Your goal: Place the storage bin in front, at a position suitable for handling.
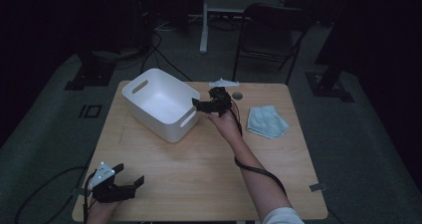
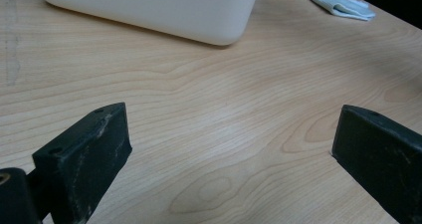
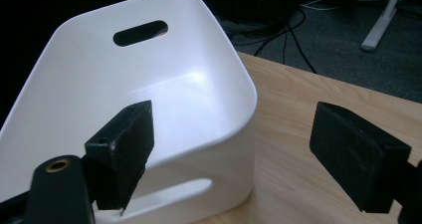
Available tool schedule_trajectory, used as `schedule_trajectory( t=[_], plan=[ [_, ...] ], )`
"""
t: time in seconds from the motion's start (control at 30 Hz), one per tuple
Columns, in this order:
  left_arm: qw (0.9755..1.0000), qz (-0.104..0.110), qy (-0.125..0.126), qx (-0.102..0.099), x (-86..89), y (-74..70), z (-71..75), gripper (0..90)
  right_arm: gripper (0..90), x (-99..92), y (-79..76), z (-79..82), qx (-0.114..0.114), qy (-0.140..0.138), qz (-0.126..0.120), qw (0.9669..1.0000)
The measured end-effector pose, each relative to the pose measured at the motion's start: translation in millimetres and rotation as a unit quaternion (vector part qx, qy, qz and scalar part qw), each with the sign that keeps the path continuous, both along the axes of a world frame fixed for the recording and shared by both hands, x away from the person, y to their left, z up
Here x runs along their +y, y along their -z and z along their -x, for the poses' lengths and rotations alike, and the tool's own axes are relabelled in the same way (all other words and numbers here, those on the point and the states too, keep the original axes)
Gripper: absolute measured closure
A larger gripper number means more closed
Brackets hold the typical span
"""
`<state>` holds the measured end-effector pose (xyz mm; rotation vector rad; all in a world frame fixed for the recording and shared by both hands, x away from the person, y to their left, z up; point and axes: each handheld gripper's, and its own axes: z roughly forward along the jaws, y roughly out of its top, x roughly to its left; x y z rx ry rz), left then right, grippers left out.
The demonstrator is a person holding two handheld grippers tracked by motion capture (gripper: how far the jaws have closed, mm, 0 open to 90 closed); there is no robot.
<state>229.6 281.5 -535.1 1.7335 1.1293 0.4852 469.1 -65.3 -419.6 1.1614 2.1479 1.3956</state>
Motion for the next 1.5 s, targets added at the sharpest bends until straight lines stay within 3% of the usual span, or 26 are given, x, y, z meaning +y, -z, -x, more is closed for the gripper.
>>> schedule_trajectory(
  t=[0.13, 0.33, 0.43, 0.6, 0.73, 0.93, 1.0, 1.07, 1.13, 1.5],
  plan=[
    [1.0000, 0.000, -0.003, -0.002, 0.7, -0.3, 0.3, 2.1, 21.9, 7.0, 2.6, -10.6, 0.006, -0.006, 0.000, 1.0000],
    [1.0000, 0.001, -0.003, -0.001, 1.1, -0.2, 0.3, 2.1, 37.7, 14.8, 9.3, -24.2, 0.007, 0.000, 0.030, 0.9995],
    [1.0000, 0.000, -0.002, -0.002, 1.2, -0.3, 0.4, 2.1, 43.4, 17.5, 12.9, -30.5, 0.018, -0.005, 0.034, 0.9992],
    [1.0000, 0.002, 0.000, -0.001, 1.1, 0.2, 0.1, 2.1, 55.0, 23.6, 15.9, -37.1, 0.019, -0.005, 0.056, 0.9982],
    [1.0000, 0.005, 0.000, 0.000, 1.8, -0.2, 0.3, 2.1, 64.7, 25.1, 17.8, -43.9, 0.035, -0.001, 0.050, 0.9981],
    [1.0000, 0.005, 0.001, 0.000, 2.0, -0.2, 0.2, 2.1, 77.2, 33.9, 19.3, -47.0, 0.030, 0.004, 0.077, 0.9966],
    [1.0000, 0.005, 0.000, 0.000, 1.7, -0.1, 0.2, 2.1, 81.0, 34.1, 18.8, -48.8, 0.035, 0.009, 0.075, 0.9965],
    [1.0000, 0.007, 0.001, -0.001, 1.8, -0.3, 0.3, 2.1, 82.6, 33.6, 17.5, -50.9, 0.045, 0.013, 0.071, 0.9964],
    [1.0000, 0.007, 0.001, 0.000, 1.8, -0.3, 0.3, 2.1, 82.9, 36.5, 16.0, -50.2, 0.038, 0.013, 0.092, 0.9949],
    [1.0000, 0.006, 0.002, 0.001, 0.2, 0.1, 0.3, 2.1, 83.1, 29.8, 15.8, -44.0, 0.041, 0.009, 0.093, 0.9948]
  ],
)
